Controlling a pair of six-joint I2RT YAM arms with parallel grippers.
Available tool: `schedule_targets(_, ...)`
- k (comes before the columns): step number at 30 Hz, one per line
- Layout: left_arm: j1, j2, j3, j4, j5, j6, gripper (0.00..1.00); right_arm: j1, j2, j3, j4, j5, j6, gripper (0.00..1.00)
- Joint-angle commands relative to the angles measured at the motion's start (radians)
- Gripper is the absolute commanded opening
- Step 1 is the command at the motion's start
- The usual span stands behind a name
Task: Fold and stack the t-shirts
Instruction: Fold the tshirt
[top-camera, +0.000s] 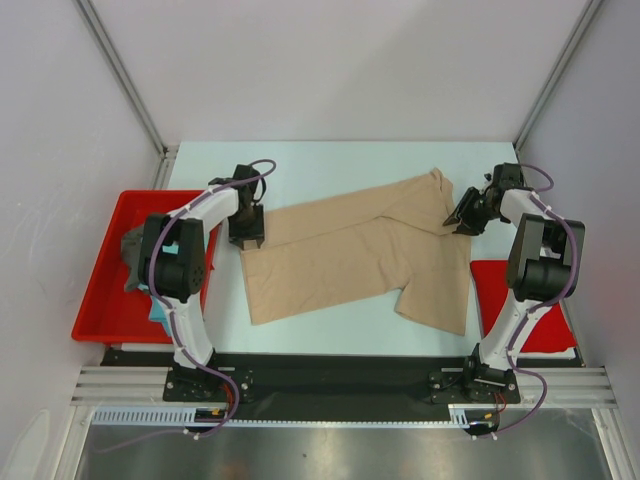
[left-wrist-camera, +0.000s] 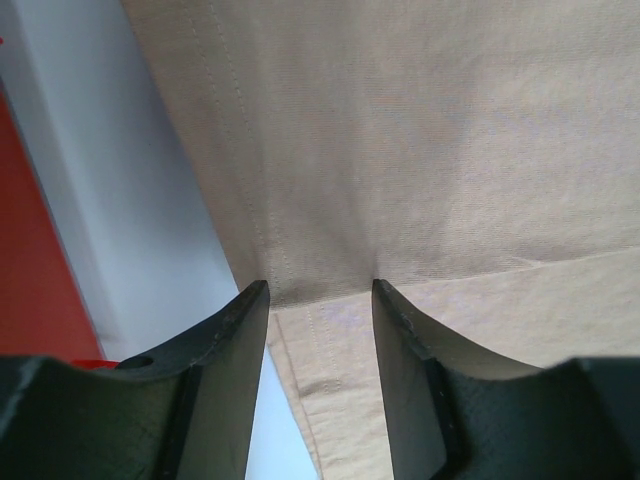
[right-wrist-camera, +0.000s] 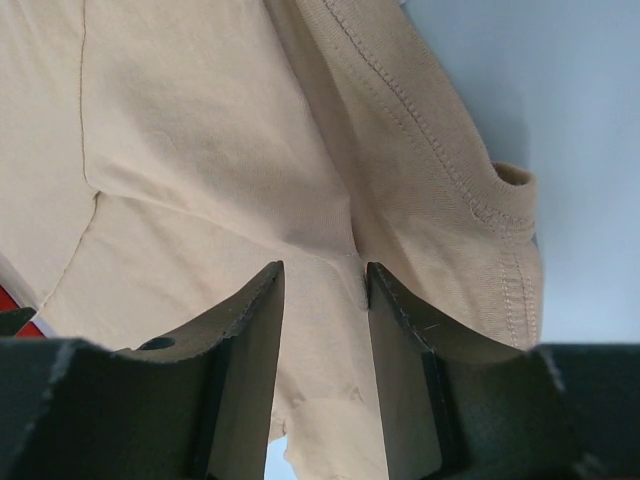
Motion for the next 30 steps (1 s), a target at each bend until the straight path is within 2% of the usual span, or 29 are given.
schedule_targets(1,-0.004,-0.050,-0.007,0.020,-0.023,0.022,0.51,-0.002,0.008,0.005,0.020,-0.013,0.007,0.44)
schedule_targets(5,-0.004,-0.055,0.002,0.020,-0.016,0.023,0.50,0.001,0.029,0.015,0.046,-0.040,0.038,0.41)
schedule_targets(7,-0.004,-0.052,0.008,0.019,-0.017,0.023,0.50,0.007,0.037,0.023,0.053,-0.060,0.053,0.34)
schedule_targets(8,-0.004,-0.052,0.008,0.019,-0.017,0.023,0.50,0.009,0.044,0.026,0.056,-0.071,0.075,0.30)
schedule_targets(9,-0.004,-0.053,0.008,0.020,-0.017,0.022,0.49,0.009,0.048,0.031,0.067,-0.086,0.089,0.20)
schedule_targets(12,-0.004,-0.053,0.011,0.022,-0.013,0.020,0.49,0.006,0.057,0.035,0.145,-0.170,0.208,0.00)
schedule_targets(14,-0.004,-0.049,0.014,0.020,-0.011,0.017,0.49,-0.007,0.071,0.028,0.229,-0.256,0.327,0.00)
schedule_targets(15,-0.004,-0.046,0.016,0.020,-0.011,0.016,0.49,-0.010,0.095,0.025,0.344,-0.281,0.469,0.00)
schedule_targets(17,-0.004,-0.040,0.020,0.019,-0.010,0.014,0.49,-0.013,0.124,0.038,0.470,-0.327,0.603,0.00)
schedule_targets(18,-0.004,-0.040,0.022,0.019,-0.008,0.014,0.49,-0.013,0.170,0.049,0.583,-0.327,0.759,0.00)
schedule_targets(20,-0.004,-0.029,0.034,0.017,-0.008,0.012,0.49,-0.010,0.224,0.069,0.699,-0.312,0.925,0.00)
schedule_targets(23,-0.004,-0.015,0.060,0.006,-0.011,0.009,0.49,0.003,0.333,0.098,1.022,-0.263,1.251,0.03)
schedule_targets(25,-0.004,-0.007,0.075,0.005,-0.010,0.008,0.49,0.015,0.403,0.150,1.086,-0.217,1.398,0.03)
schedule_targets(27,-0.004,0.000,0.083,0.000,-0.007,0.008,0.49,0.019,0.434,0.198,1.129,-0.195,1.441,0.14)
schedule_targets(30,-0.004,0.005,0.085,-0.004,-0.010,0.005,0.49,0.012,0.471,0.325,1.076,-0.244,1.370,0.20)
